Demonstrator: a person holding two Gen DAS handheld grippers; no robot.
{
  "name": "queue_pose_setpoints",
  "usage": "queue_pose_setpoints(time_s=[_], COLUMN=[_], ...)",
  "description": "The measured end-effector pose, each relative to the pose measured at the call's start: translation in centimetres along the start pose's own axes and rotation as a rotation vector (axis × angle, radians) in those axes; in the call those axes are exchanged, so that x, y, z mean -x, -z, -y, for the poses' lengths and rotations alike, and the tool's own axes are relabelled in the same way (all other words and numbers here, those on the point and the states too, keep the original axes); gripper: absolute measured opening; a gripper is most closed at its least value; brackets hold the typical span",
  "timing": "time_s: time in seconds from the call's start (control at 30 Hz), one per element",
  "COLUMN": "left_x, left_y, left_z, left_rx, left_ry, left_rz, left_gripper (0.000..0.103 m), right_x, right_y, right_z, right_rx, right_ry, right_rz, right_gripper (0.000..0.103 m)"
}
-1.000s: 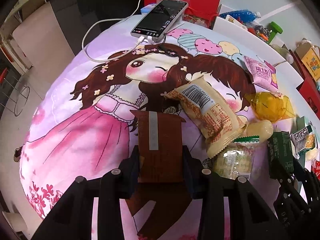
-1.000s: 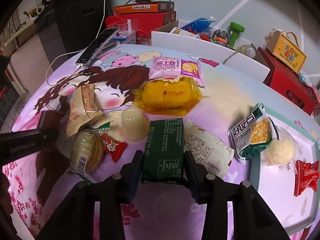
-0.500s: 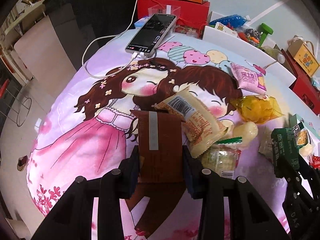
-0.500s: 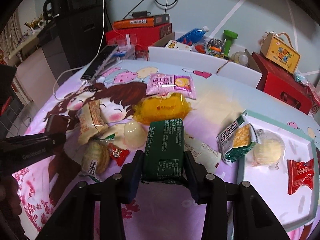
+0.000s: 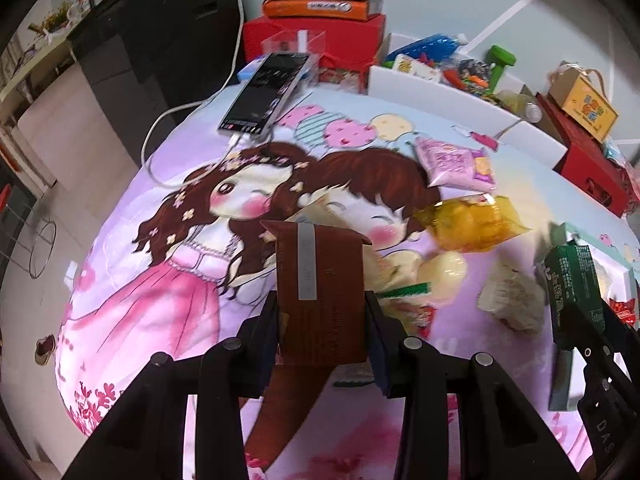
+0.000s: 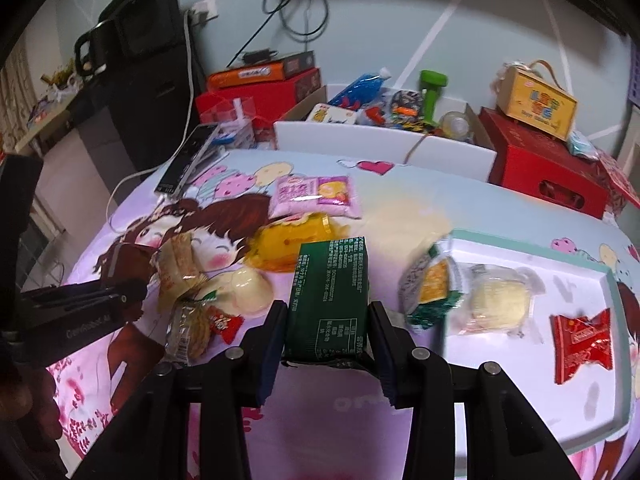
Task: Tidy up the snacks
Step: 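Release the green box in the tray with the right tool while the left tool drops the bar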
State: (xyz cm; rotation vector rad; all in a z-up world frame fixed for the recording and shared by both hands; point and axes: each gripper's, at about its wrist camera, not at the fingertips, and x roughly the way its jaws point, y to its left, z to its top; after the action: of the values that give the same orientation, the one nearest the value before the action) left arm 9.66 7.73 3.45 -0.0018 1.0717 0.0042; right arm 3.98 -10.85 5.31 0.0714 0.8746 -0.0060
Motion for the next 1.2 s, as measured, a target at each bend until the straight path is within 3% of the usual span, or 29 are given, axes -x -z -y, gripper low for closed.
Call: queue_pose_setpoints(time_s=[0.2, 0.7, 1.0, 1.2], left_x=[1.2, 5.5, 6.3, 5.4], left_y=[-0.4, 0.0, 2.8, 4.7], left_z=[3.5, 16.6, 25.2, 29.1], left_rx=[-0.068, -0.350, -0.520, -0.582], left_ry=[0.025, 0.215, 0.315, 0.336], left_rz=[0.027, 0.099, 0.073, 0.026], left_gripper=[0.041, 0.041, 0.041, 0.041], right_x=[1.9, 7.7, 10.2, 10.5], right_y=[0.0, 1.1, 3.5, 5.0], right_z=[3.2, 14.7, 22.2, 25.6], right_rx=[-0.064, -0.292, -0.446, -0.521], right_ry=[0.039, 0.186, 0.281, 0.326], right_rz=[0.035, 0.119, 0.117, 0.093], right_gripper=[0.043, 0.044, 0.044, 0.044])
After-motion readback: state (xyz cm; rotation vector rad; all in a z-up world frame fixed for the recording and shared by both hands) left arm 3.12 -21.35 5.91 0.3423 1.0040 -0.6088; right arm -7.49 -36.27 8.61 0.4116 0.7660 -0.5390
